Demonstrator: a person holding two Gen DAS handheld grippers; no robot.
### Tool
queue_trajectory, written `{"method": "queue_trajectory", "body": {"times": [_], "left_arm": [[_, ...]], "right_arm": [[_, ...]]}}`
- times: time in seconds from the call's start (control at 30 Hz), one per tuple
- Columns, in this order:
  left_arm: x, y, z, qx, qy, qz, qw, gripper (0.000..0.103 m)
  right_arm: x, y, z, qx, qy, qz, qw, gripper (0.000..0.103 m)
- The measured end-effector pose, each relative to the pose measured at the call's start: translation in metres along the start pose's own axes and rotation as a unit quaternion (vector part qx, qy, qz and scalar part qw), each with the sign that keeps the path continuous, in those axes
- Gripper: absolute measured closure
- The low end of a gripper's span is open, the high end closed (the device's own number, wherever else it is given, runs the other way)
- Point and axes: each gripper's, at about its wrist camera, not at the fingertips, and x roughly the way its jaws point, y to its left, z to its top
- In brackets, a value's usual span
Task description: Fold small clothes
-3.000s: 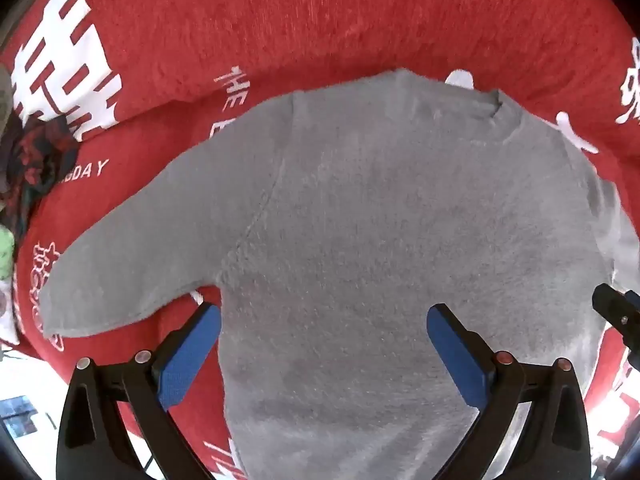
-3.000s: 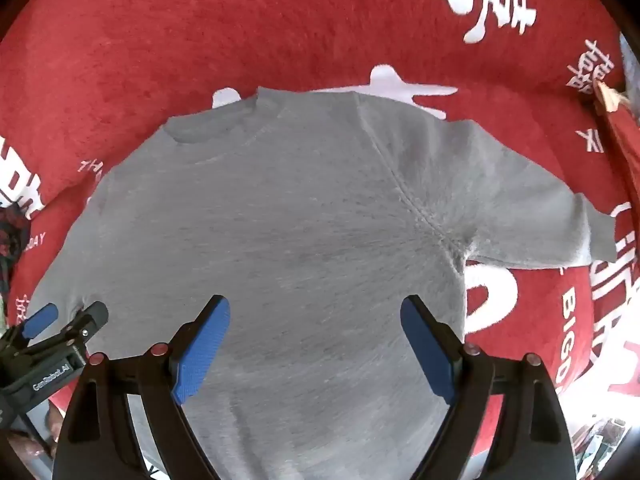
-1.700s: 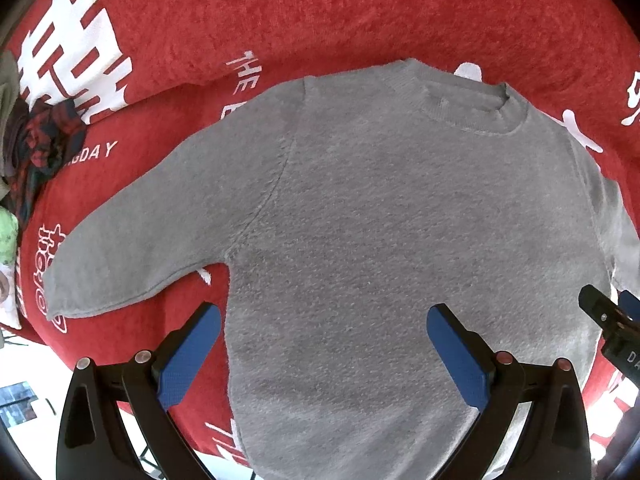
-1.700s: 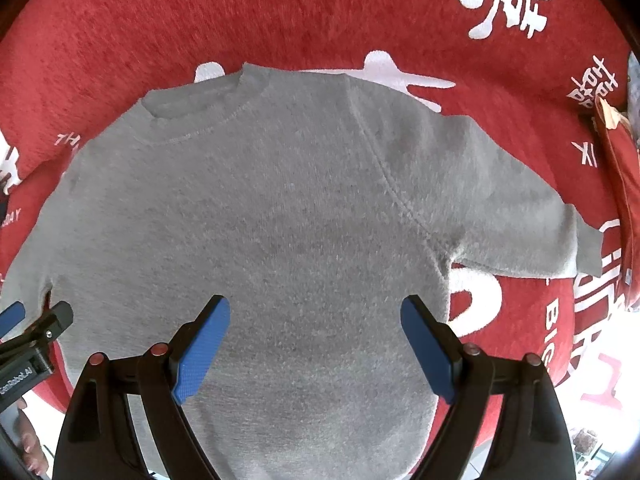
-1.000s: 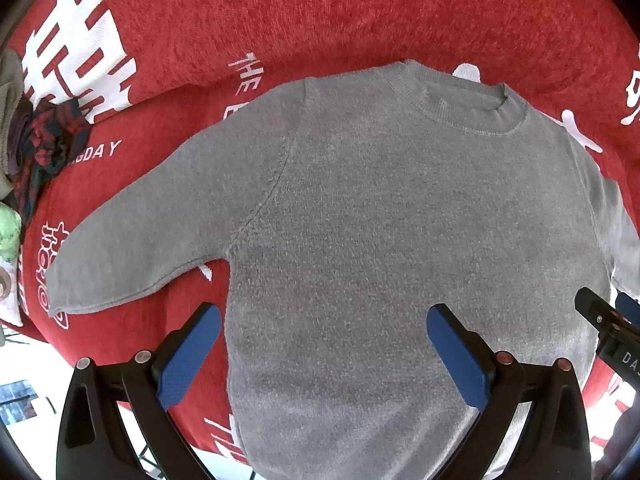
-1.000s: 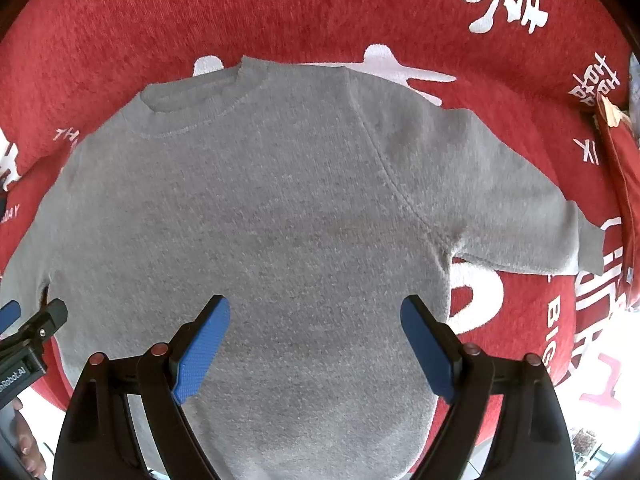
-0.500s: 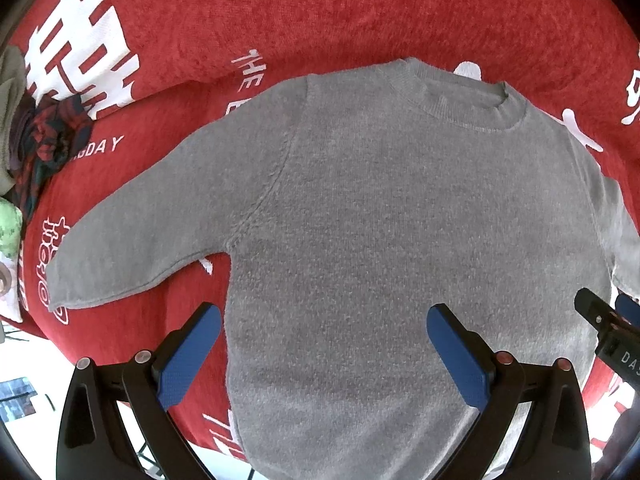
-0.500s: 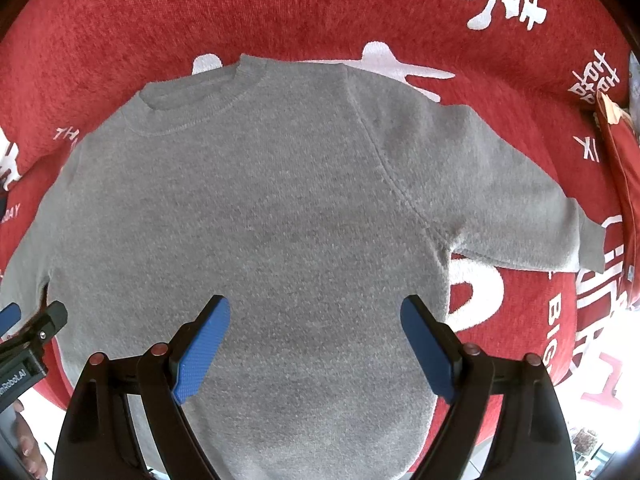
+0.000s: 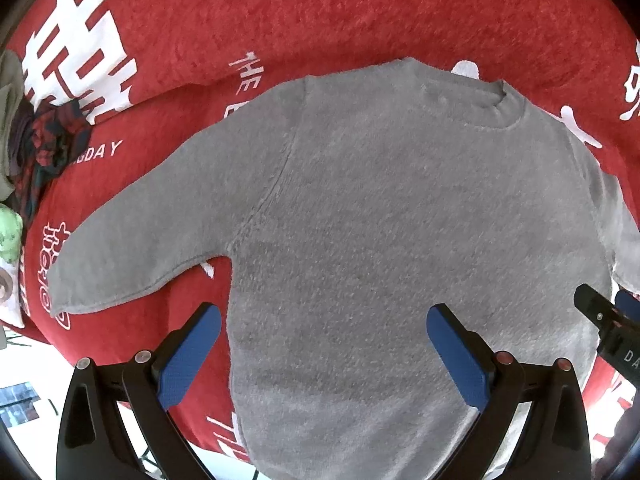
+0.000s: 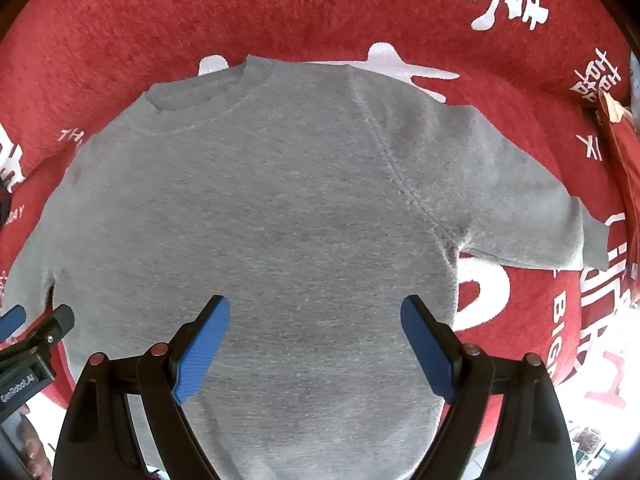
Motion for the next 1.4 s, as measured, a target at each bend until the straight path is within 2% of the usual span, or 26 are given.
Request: {"method": "queue_trajectory", "body": {"times": [0.5,1.07,1.4], "left_arm": [[0.005,0.009,0.001,-0.007,0.002,-0.007,0.9999,0.0],[0.011,0.038,-0.005,-0.03,0.004,-0.013,0.9995,0.0],[0.015,0.057,-0.014,-0.049,0.006,-0.009,0.9987,0.0]], "right_arm": [[0.002,0.007,0.001,-0.002,0.005,-0.001,1.0,0.013],[0.001,0.028,-0.004,-0.015,0.01,-0.005,1.0,0.013],[-0.006,0.048,-0.01,-0.038,-0.004,0.004,0.999,0.013]]}}
